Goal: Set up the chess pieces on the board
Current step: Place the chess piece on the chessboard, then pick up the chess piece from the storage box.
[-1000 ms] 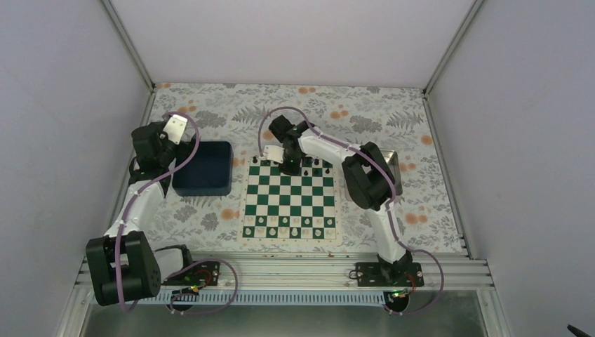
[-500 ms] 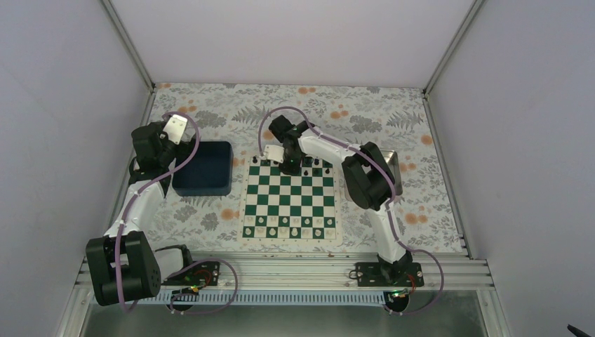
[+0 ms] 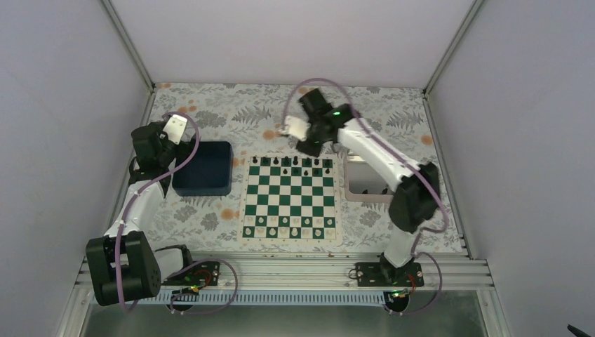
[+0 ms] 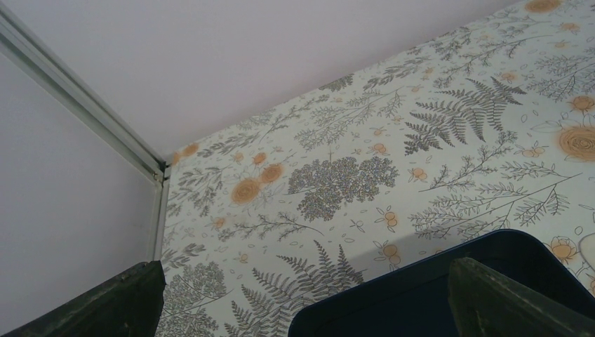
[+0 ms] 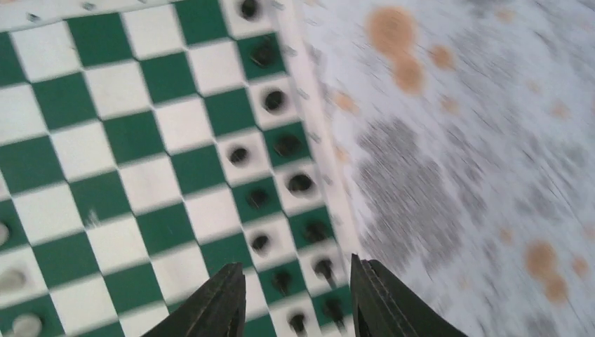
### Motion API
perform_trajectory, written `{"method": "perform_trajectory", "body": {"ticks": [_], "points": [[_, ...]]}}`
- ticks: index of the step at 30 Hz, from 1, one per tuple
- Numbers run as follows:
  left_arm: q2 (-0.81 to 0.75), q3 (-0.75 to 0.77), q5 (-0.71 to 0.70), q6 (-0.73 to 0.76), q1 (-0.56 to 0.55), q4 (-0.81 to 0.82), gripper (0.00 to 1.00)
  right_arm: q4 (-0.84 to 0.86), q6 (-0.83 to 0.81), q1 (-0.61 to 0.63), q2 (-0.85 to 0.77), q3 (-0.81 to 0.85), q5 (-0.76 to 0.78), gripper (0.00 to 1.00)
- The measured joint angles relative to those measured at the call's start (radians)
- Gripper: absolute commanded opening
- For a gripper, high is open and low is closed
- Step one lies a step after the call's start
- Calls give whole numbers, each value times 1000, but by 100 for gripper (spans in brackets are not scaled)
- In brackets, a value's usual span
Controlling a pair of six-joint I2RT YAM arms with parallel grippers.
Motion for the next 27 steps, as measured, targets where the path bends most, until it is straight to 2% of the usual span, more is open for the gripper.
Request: {"method": "perform_trajectory", "body": {"ticks": [3, 7, 10, 13, 17, 27], "points": [[0, 0, 0, 0, 0, 0, 100, 0, -9, -129, -146, -87, 5, 44], [0, 0, 1, 0, 3, 0, 100, 27, -61, -439, -289, -285, 52, 48], [0, 0, 1, 0, 3, 0, 100, 43, -121, -605, -335, -439, 72, 49], [0, 0, 1, 0, 3, 0, 100, 69, -182, -677, -355, -575, 71, 49], [0, 0, 1, 0, 3, 0, 100, 108, -229, -709, -356, -684, 78, 48], [0, 0, 2, 0, 3, -1, 100, 207, -301, -742, -324, -710, 142, 48]]}}
